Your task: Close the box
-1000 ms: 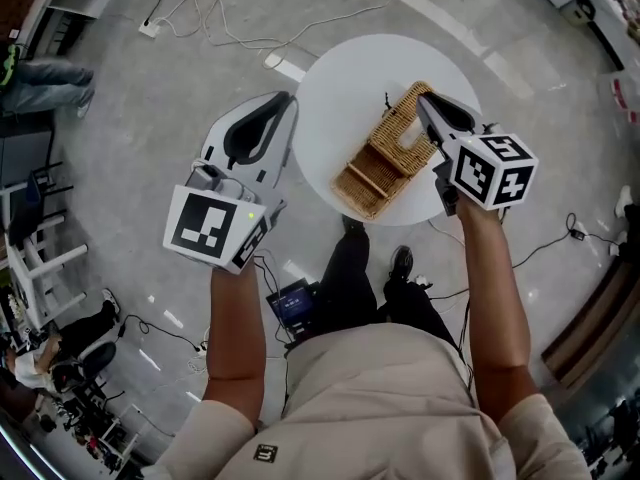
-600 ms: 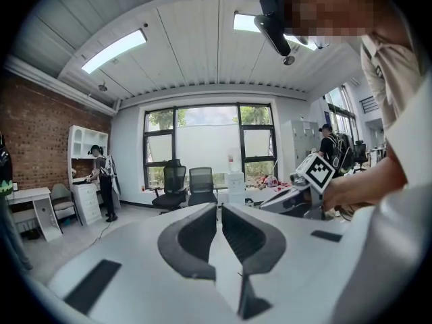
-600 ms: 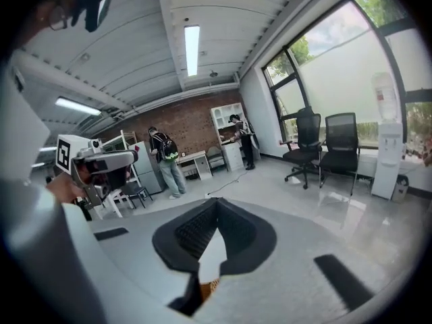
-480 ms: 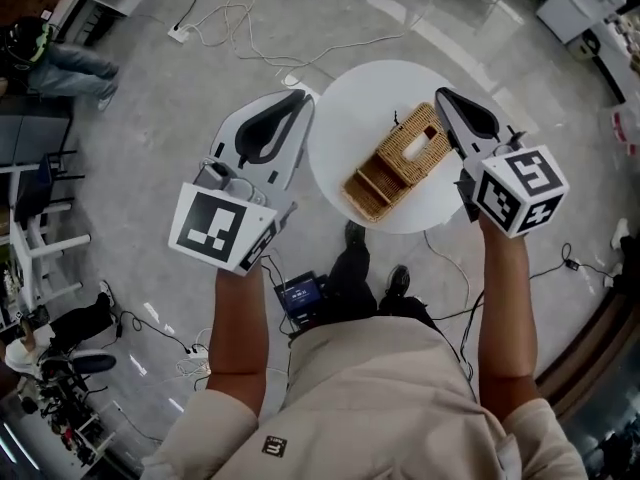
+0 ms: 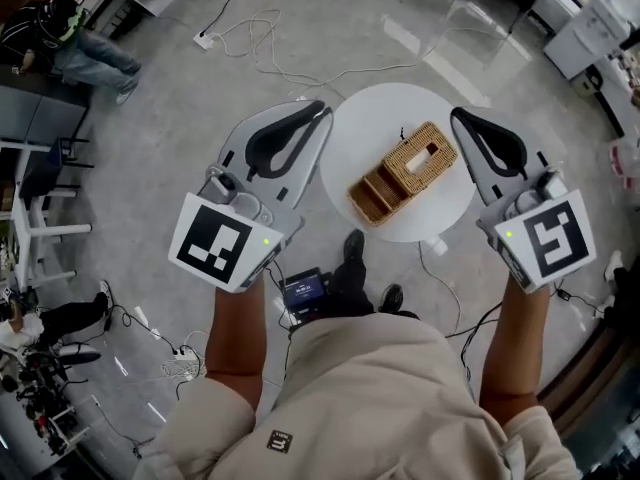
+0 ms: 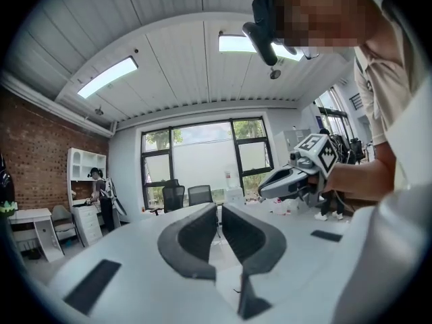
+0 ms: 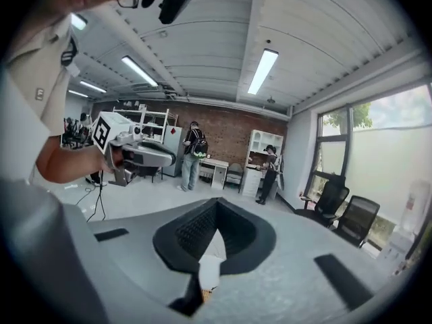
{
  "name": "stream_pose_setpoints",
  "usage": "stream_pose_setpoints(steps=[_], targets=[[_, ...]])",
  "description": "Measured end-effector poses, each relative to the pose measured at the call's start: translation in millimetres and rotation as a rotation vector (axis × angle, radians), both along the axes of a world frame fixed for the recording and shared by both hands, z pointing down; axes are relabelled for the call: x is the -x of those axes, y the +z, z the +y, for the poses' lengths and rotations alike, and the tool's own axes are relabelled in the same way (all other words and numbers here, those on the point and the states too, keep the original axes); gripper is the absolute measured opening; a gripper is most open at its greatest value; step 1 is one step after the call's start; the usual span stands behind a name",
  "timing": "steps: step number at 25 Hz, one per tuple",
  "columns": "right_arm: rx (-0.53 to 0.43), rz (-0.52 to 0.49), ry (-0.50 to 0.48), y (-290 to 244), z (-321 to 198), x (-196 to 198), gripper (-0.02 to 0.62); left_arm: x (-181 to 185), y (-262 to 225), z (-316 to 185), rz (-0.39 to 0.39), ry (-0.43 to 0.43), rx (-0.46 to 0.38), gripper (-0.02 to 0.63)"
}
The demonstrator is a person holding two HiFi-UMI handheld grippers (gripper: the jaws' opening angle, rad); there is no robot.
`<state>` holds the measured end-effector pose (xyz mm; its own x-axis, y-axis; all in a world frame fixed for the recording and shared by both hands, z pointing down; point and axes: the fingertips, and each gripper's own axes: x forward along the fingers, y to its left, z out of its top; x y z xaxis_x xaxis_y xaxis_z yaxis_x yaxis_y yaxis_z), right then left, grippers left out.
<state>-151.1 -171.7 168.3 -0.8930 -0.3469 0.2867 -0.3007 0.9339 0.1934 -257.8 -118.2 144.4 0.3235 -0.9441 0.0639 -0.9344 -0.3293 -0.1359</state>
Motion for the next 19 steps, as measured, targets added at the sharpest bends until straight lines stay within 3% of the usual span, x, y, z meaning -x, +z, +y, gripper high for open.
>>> stream_pose_setpoints(steps=[7, 19], targets=[[-0.085, -0.007, -0.024, -53.3, 38.6, -21.1, -0.009, -18.7, -27.4, 38.3, -0.043, 0.019, 0.005, 0.021], [-0.135, -0.009, -0.027, -95.4, 90.2, -59.3, -0.009, -51.2, -68.7, 92.6, -0.073, 0.022, -0.034, 0.021]])
